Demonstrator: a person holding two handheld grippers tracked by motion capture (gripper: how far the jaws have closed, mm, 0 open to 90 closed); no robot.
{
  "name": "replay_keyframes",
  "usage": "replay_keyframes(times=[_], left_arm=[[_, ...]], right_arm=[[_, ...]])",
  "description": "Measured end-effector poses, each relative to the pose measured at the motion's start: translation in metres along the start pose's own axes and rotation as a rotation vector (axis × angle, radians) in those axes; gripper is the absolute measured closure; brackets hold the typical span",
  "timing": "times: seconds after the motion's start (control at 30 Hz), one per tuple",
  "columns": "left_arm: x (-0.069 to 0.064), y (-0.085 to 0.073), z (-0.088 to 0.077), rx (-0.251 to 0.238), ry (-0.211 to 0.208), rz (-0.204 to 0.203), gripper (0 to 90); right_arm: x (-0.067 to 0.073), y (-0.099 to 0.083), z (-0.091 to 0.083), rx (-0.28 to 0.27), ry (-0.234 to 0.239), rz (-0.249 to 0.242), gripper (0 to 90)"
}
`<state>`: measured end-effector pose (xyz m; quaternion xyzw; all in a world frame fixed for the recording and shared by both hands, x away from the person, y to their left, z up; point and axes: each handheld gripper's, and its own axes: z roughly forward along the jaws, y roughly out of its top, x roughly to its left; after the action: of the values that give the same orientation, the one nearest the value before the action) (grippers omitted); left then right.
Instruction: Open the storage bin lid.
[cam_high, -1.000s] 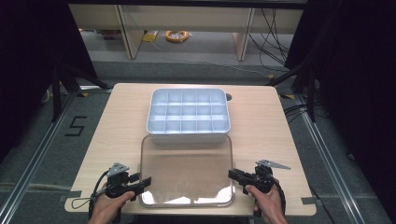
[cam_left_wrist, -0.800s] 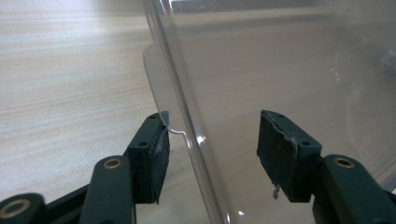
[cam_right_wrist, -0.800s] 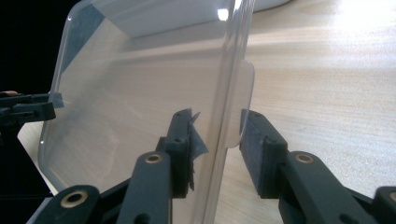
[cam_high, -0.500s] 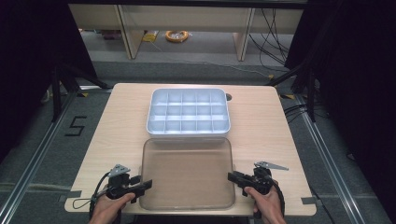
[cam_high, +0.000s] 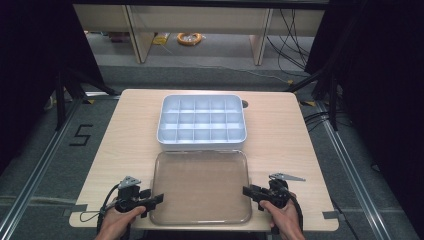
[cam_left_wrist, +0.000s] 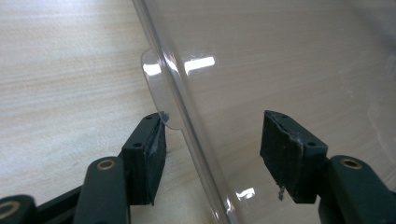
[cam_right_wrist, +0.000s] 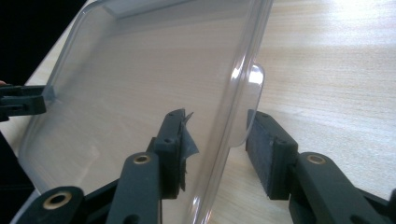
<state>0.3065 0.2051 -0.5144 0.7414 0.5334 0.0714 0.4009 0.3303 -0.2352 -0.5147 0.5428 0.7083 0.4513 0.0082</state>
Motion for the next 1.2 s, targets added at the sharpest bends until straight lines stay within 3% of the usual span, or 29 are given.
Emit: replay_keyframes(times=[0.03, 0.07, 0.3, 0.37, 0.47, 0.5, 0.53, 0.63, 0.67, 0.7, 0.73, 0.8, 0.87, 0.93, 0.97, 1.0, 1.03, 1.1, 1.2], left_arm=[[0.000, 0.000, 0.000, 0.000, 0.001, 0.002, 40.5], [0.000, 0.000, 0.000, 0.000, 0.000, 0.001, 40.5], [-0.002, 0.001, 0.001, 0.003, 0.022, 0.022, 38.3], [-0.004, 0.000, 0.002, -0.002, 0.031, 0.007, 37.4], [-0.004, 0.000, 0.002, -0.004, 0.039, 0.000, 37.6], [-0.007, 0.000, 0.001, 0.005, 0.033, -0.041, 35.4], [-0.005, 0.000, -0.001, 0.008, 0.026, -0.003, 37.0], [-0.007, 0.001, -0.005, 0.006, 0.045, -0.009, 34.7], [-0.009, 0.002, -0.006, -0.017, 0.060, -0.018, 34.5], [-0.009, 0.002, -0.006, -0.017, 0.060, -0.018, 34.5], [-0.007, 0.003, -0.008, -0.007, 0.048, 0.005, 34.5], [-0.007, 0.003, -0.008, -0.018, 0.046, -0.015, 34.5], [-0.007, 0.003, -0.008, -0.022, 0.045, -0.015, 34.5], [-0.007, 0.003, -0.009, -0.018, 0.043, -0.010, 34.5], [-0.006, 0.004, -0.010, -0.017, 0.041, -0.006, 34.5], [-0.008, 0.004, -0.008, -0.046, 0.035, -0.031, 34.5], [-0.007, 0.003, -0.011, -0.021, 0.027, -0.013, 34.2], [-0.008, 0.004, -0.010, -0.053, 0.013, -0.010, 34.0], [-0.008, 0.005, -0.011, -0.059, -0.004, -0.017, 32.8]], right_arm=[[0.003, 0.000, 0.000, 0.010, 0.000, 0.043, 59.2], [-0.001, 0.000, 0.001, 0.006, -0.003, -0.001, 59.0], [-0.002, 0.001, 0.004, 0.017, -0.018, 0.003, 57.5], [-0.003, 0.002, 0.003, 0.025, -0.020, 0.001, 57.2], [0.001, 0.004, 0.003, 0.019, -0.048, -0.040, 50.8], [0.003, 0.005, 0.001, 0.016, -0.040, -0.041, 49.3], [0.004, 0.007, 0.000, 0.006, -0.045, -0.046, 48.8], [0.008, 0.010, -0.004, 0.002, -0.059, -0.081, 48.6], [0.007, 0.010, -0.004, -0.003, -0.040, -0.078, 48.5], [0.007, 0.009, -0.003, -0.006, -0.055, -0.075, 48.3], [0.008, 0.009, -0.003, 0.000, -0.063, -0.074, 48.3], [0.008, 0.009, -0.002, -0.007, -0.045, -0.078, 48.3], [0.008, 0.009, -0.003, -0.007, -0.055, -0.088, 48.1], [0.012, 0.009, -0.003, -0.007, -0.045, -0.064, 47.6], [0.010, 0.011, -0.004, -0.021, -0.037, -0.103, 46.3], [0.010, 0.011, -0.004, -0.021, -0.037, -0.103, 46.3], [0.011, 0.012, -0.005, -0.033, -0.027, -0.110, 44.4], [0.012, 0.012, -0.005, -0.054, -0.021, -0.118, 42.6], [0.015, 0.015, -0.009, -0.064, -0.038, -0.140, 40.1]])
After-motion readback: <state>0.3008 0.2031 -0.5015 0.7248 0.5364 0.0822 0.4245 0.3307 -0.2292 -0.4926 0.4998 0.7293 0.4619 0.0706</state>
